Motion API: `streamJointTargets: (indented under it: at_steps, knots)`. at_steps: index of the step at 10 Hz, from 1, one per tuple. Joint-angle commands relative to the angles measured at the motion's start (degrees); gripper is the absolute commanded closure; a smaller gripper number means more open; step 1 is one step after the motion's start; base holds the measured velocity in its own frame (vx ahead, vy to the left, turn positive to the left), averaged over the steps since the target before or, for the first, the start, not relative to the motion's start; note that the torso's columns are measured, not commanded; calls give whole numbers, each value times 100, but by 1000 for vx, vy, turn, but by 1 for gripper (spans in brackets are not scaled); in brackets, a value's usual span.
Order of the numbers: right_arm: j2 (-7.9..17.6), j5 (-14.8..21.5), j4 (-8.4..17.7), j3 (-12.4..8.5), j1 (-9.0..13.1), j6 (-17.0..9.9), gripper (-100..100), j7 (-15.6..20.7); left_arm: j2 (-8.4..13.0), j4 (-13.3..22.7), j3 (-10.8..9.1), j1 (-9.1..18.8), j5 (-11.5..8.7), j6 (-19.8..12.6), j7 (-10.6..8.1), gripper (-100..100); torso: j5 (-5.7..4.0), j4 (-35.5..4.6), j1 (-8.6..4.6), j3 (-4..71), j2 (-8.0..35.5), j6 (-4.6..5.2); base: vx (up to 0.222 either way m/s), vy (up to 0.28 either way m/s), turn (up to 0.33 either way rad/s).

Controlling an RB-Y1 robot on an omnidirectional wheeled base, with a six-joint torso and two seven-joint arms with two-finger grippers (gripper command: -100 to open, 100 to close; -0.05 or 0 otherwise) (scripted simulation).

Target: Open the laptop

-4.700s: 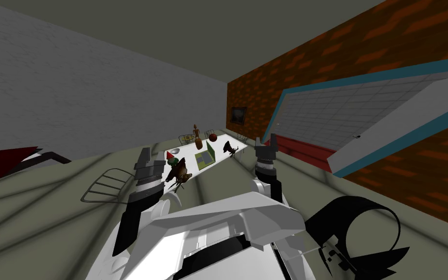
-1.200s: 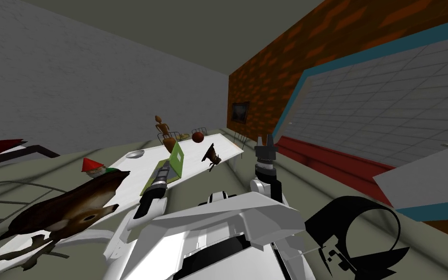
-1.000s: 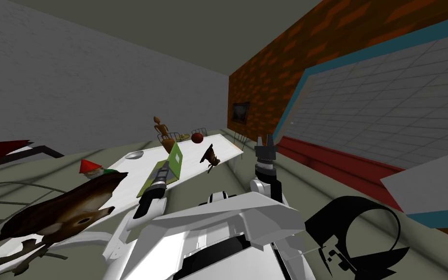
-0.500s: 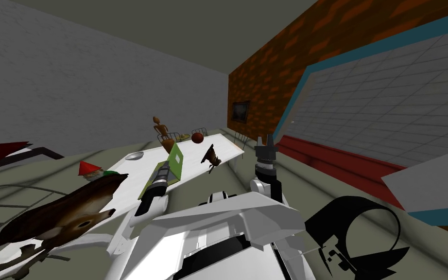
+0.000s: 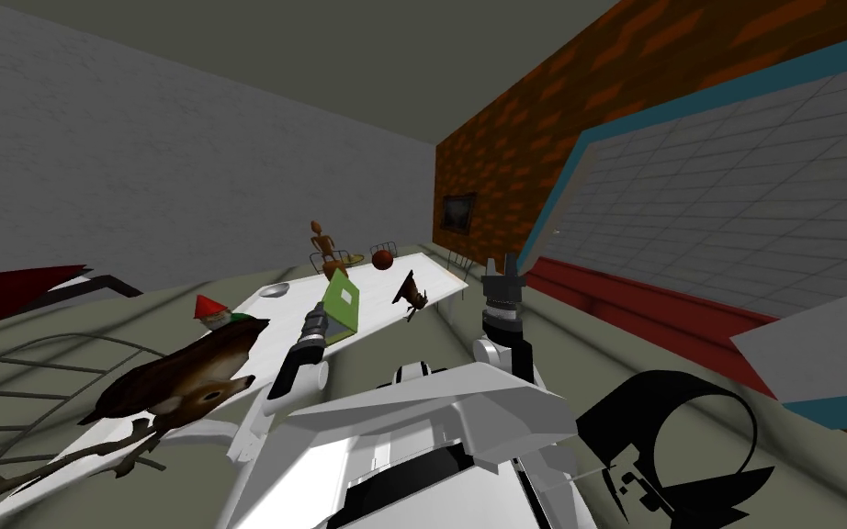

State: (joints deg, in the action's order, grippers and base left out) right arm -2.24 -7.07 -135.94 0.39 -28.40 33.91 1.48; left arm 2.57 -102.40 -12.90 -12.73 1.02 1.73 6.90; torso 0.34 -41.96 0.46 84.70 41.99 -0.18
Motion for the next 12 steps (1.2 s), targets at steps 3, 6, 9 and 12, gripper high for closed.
streamJointTargets:
  at_steps: [3,6,9,12]
  knots:
    - [0,0,0,0,0,0,0,0,-138,578,54,165,-422,424,-465,100,-22,-21,-34,-2,7,31,-38,111,31]
    - [0,0,0,0,0,0,0,0,-240,1036,98,290,-731,732,-798,100,-20,-13,-41,6,-7,35,-30,120,23]
    - [-1,0,0,1,0,0,0,0,-342,1482,142,415,-1040,1041,-1131,100,-27,-16,-60,6,-4,42,-32,90,14]
    - [-1,0,0,1,0,0,0,0,-288,1735,226,349,-1224,1329,-1377,100,-41,-38,-62,-12,27,26,-5,49,-30]
